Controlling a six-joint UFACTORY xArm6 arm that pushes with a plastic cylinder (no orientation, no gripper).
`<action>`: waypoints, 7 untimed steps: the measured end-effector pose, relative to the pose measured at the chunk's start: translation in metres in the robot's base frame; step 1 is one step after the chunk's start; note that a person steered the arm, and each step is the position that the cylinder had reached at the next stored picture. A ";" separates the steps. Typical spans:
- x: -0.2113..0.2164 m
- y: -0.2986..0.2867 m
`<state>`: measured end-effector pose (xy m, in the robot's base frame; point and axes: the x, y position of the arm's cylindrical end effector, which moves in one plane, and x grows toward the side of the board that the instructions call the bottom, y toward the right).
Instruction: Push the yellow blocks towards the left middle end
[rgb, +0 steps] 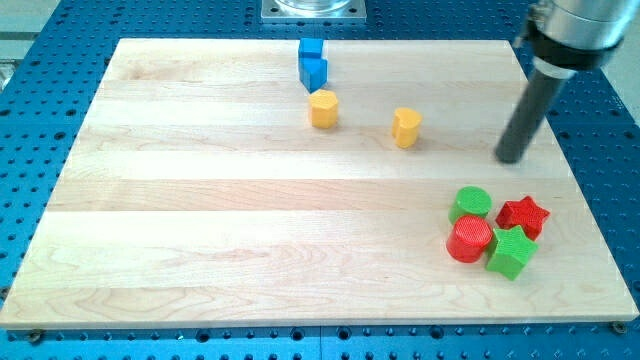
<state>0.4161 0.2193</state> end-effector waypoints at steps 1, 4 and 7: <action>-0.026 -0.083; -0.035 -0.257; -0.045 -0.204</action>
<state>0.3714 0.0149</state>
